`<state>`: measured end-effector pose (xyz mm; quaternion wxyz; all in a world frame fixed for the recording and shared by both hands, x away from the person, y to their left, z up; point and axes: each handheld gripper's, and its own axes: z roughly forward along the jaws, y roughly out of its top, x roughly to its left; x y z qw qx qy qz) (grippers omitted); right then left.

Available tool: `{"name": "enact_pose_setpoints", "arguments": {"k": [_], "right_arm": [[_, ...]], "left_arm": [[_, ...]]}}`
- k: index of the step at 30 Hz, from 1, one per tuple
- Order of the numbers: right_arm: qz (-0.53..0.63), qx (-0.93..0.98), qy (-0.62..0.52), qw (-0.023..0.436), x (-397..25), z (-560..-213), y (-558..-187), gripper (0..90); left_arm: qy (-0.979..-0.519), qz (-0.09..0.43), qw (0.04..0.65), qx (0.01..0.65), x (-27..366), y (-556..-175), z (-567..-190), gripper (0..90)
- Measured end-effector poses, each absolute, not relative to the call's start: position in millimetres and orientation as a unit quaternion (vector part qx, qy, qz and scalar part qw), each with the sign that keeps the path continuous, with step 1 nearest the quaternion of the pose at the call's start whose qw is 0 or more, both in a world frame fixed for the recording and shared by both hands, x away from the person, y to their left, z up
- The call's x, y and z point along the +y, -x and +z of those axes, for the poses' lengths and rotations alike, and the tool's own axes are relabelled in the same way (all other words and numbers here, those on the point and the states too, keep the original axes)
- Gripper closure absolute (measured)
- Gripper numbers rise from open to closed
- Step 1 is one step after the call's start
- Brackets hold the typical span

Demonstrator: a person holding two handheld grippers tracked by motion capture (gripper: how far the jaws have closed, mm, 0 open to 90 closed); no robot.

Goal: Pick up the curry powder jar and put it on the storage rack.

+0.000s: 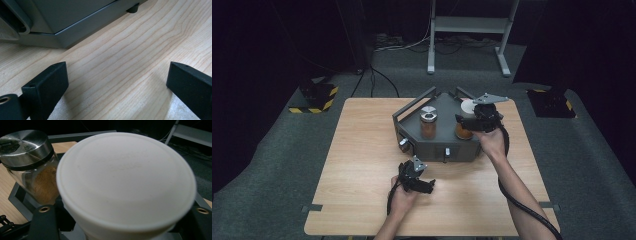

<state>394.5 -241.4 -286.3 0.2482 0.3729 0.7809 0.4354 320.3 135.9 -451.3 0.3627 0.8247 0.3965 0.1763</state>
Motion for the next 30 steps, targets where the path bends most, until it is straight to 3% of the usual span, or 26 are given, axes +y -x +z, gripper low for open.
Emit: {"name": "enact_pose_setpoints", "arguments": {"k": [9, 30], "right_arm": [[0.438, 0.779, -0.376, 0.246, -251.0, -286.5, -391.5, 16.3], [0.451, 0.778, -0.367, 0.239, -285.2, -301.2, -372.0, 15.3]], "left_arm": [[-0.825, 0.176, 0.363, 0.397, 135.9, -320.3, -451.3, 4.0], [-0.825, 0.176, 0.363, 0.397, 135.9, -320.3, -451.3, 4.0]]}}
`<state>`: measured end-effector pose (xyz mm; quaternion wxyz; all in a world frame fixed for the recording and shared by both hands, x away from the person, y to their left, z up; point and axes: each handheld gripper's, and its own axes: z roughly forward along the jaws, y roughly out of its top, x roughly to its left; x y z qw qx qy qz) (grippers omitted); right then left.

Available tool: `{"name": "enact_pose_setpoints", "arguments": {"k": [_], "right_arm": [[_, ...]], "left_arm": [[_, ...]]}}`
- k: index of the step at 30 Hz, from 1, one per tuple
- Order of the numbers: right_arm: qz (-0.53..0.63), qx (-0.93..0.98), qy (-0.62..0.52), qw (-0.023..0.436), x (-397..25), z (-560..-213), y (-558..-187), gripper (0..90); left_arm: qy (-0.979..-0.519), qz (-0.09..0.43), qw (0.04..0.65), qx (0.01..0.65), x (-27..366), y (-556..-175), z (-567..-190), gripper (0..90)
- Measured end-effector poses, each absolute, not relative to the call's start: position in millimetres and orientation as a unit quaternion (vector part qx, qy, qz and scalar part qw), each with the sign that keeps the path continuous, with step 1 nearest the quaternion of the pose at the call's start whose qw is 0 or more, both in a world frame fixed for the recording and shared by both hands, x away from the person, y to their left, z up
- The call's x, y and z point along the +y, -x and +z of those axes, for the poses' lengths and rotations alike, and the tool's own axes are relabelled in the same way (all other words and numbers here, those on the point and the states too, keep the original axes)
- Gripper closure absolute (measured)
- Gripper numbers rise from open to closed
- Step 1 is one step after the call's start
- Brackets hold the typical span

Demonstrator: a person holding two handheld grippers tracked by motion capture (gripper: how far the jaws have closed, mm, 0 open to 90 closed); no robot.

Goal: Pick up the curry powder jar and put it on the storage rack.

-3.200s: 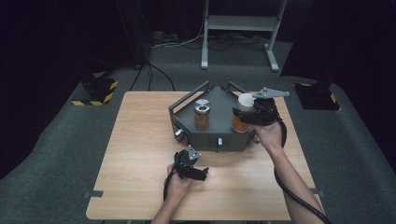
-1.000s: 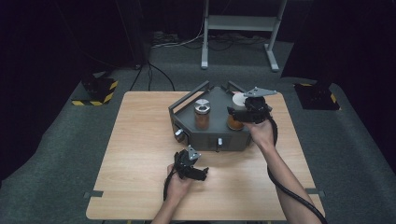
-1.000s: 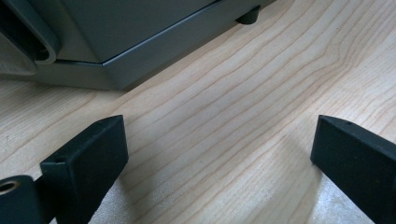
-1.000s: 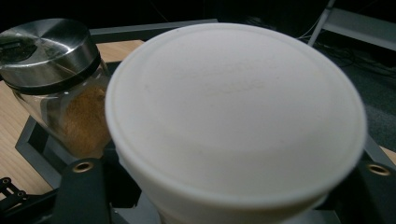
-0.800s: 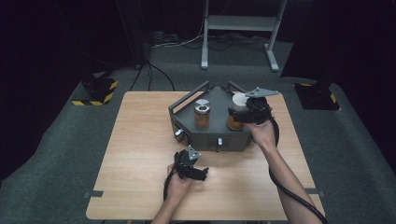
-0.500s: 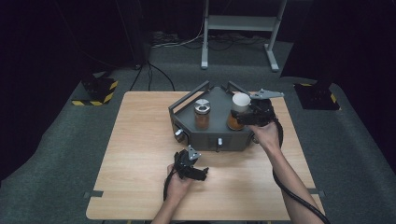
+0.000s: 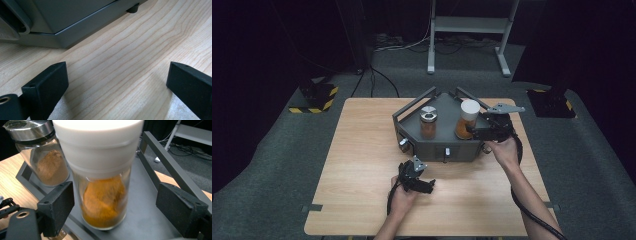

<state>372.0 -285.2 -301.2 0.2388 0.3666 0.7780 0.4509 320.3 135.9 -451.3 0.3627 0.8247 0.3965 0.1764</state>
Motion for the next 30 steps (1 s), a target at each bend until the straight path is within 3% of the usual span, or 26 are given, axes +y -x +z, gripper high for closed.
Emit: {"name": "enact_pose_setpoints", "arguments": {"k": [20, 30], "right_arm": [[0.455, 0.764, -0.383, 0.250, -319.5, -330.2, -343.1, 16.3], [0.461, 0.754, -0.403, 0.239, -338.4, -362.2, -322.5, 16.7]], "left_arm": [[-0.825, 0.176, 0.363, 0.397, 135.9, -320.3, -451.3, 4.0], [-0.825, 0.176, 0.363, 0.396, 135.9, -320.3, -451.3, 4.0]]}}
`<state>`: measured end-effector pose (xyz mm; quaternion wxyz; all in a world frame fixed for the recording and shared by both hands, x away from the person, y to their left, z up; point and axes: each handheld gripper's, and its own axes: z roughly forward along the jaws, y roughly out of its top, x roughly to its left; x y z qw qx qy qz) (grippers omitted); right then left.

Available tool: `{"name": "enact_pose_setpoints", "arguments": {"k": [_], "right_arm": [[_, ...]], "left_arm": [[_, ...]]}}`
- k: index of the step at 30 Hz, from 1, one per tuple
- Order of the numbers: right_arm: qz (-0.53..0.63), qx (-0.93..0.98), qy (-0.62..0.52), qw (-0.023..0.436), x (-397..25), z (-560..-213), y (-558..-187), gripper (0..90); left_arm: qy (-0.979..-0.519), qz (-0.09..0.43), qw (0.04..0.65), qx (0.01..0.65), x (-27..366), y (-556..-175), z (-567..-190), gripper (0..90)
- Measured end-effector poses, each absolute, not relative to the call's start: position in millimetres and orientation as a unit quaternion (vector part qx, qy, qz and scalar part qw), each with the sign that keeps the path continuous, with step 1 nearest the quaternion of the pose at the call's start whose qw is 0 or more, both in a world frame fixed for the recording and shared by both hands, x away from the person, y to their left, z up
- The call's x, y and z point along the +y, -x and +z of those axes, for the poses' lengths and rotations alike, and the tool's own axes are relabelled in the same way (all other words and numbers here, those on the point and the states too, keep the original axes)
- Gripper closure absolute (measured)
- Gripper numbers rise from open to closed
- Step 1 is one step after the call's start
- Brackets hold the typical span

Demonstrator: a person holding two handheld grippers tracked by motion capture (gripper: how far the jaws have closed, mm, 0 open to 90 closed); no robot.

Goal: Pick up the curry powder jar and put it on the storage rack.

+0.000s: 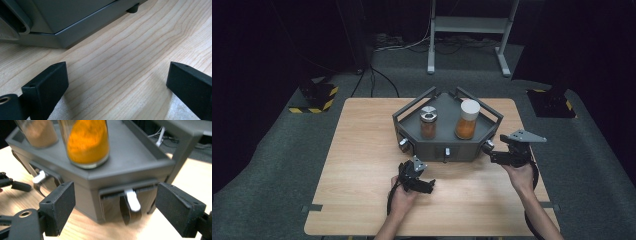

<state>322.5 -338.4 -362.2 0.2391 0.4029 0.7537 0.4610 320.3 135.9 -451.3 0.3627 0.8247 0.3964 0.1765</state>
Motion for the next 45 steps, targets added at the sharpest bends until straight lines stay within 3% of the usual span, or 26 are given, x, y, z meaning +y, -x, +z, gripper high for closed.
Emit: {"name": "enact_pose_setpoints", "arguments": {"k": [23, 45], "right_arm": [[0.386, 0.769, -0.456, 0.229, -330.5, -433.8, -311.8, 16.8], [0.337, 0.779, -0.476, 0.231, -307.0, -441.9, -313.4, 13.9]], "left_arm": [[-0.825, 0.176, 0.363, 0.397, 135.8, -320.3, -451.3, 4.0], [-0.824, 0.176, 0.363, 0.397, 135.8, -320.1, -451.4, 4.1]]}}
